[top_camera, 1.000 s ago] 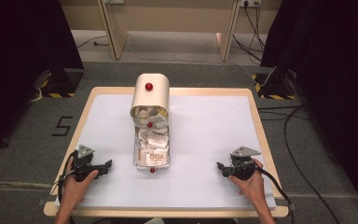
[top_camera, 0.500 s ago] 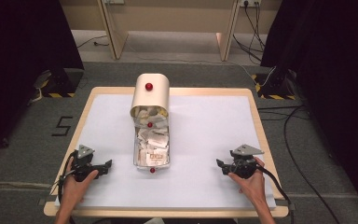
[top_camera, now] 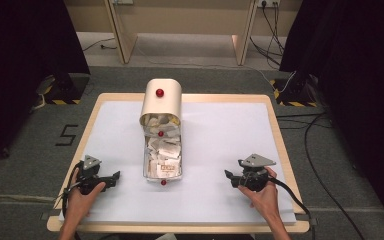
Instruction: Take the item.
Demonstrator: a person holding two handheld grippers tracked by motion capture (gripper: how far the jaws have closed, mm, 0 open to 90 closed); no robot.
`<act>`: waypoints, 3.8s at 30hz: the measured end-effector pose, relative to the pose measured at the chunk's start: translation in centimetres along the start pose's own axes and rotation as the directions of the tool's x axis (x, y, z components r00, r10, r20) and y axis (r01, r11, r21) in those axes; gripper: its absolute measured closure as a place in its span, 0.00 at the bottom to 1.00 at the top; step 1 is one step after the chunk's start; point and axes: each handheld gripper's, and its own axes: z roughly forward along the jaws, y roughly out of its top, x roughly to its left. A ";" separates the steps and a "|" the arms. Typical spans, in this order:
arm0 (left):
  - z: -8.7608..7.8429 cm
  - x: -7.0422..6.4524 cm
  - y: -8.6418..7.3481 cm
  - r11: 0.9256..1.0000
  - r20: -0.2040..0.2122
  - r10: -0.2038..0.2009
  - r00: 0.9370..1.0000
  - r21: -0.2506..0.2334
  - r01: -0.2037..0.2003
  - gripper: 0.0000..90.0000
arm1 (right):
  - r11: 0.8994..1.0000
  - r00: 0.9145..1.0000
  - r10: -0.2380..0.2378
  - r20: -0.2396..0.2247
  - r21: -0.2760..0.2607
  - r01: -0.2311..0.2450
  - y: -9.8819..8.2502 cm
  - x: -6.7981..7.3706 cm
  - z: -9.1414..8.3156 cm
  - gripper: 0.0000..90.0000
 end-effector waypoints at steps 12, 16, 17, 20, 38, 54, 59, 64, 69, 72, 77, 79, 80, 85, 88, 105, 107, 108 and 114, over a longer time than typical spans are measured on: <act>0.0 0.0 0.0 1.000 0.000 0.000 1.000 0.000 0.000 0.12 | 0.999 0.998 -0.032 -0.061 -0.031 0.030 1.7 1.9 0.2 0.43; 0.0 0.0 0.0 1.000 0.000 0.001 1.000 0.000 -0.001 0.12 | 0.998 0.996 -0.045 -0.076 -0.035 0.043 2.2 2.6 0.4 0.44; 0.0 0.0 0.0 1.000 0.000 0.000 1.000 0.000 0.000 0.12 | 0.998 0.996 -0.049 -0.079 -0.039 0.046 2.3 2.7 0.4 0.44; 0.0 0.0 0.0 1.000 0.000 0.000 1.000 0.000 0.000 0.12 | 0.998 0.994 -0.053 -0.096 -0.051 0.048 2.9 3.2 0.5 0.45; 0.0 0.0 0.0 1.000 0.000 0.000 1.000 0.000 0.000 0.12 | 0.994 0.982 -0.078 -0.173 -0.093 0.063 5.1 5.4 1.1 0.48; 0.0 0.0 0.0 1.000 -0.001 0.000 1.000 0.000 0.000 0.13 | 0.988 0.960 -0.133 -0.245 -0.111 0.108 7.0 7.7 2.4 0.51; 0.0 0.0 0.0 1.000 -0.001 0.000 1.000 0.000 0.000 0.12 | 0.988 0.952 -0.133 -0.274 -0.117 0.105 7.6 8.5 3.0 0.51; 0.0 0.0 0.0 1.000 -0.001 0.001 1.000 0.000 -0.001 0.12 | 0.984 0.944 -0.162 -0.286 -0.121 0.132 8.3 9.4 3.6 0.52; 0.0 0.0 0.0 1.000 -0.001 0.001 1.000 0.000 -0.001 0.13 | 0.981 0.936 -0.185 -0.300 -0.114 0.157 8.9 10.3 4.6 0.52; 0.0 0.0 0.0 1.000 -0.001 0.001 1.000 0.000 -0.001 0.13 | 0.982 0.930 -0.181 -0.320 -0.116 0.151 9.2 10.6 5.2 0.53; 0.0 0.0 0.0 1.000 0.000 0.000 1.000 0.000 0.000 0.12 | 0.984 0.930 -0.173 -0.323 -0.099 0.149 9.2 10.5 6.0 0.53; 0.0 0.0 0.0 1.000 -0.001 0.001 1.000 0.000 -0.001 0.12 | 0.985 0.931 -0.165 -0.327 -0.095 0.141 9.2 10.5 6.2 0.54; 0.0 0.0 0.0 1.000 -0.001 0.001 1.000 0.000 -0.001 0.12 | 0.985 0.927 -0.170 -0.333 -0.097 0.145 9.2 10.5 6.4 0.54; 0.0 0.0 0.0 1.000 -0.001 0.000 1.000 0.000 0.000 0.12 | 0.978 0.921 -0.207 -0.330 -0.095 0.185 9.6 11.1 6.7 0.55; 0.0 0.0 0.0 1.000 -0.001 0.001 1.000 0.000 -0.001 0.12 | 0.973 0.913 -0.231 -0.336 -0.089 0.214 9.8 11.8 7.1 0.56; 0.0 0.0 0.0 1.000 0.000 0.001 1.000 -0.001 -0.001 0.13 | 0.975 0.913 -0.217 -0.345 -0.026 0.221 9.5 12.2 9.8 0.58; 0.0 0.0 0.0 1.000 0.000 0.001 1.000 -0.001 -0.001 0.13 | 0.975 0.911 -0.213 -0.352 -0.019 0.221 9.4 12.3 9.8 0.59; 0.0 0.0 0.0 1.000 -0.001 0.001 1.000 -0.001 -0.001 0.13 | 0.974 0.910 -0.214 -0.356 -0.001 0.228 9.2 12.4 10.1 0.59; 0.0 0.0 0.0 1.000 -0.001 0.001 1.000 0.000 -0.001 0.13 | 0.970 0.904 -0.223 -0.366 0.007 0.242 9.2 12.3 10.0 0.68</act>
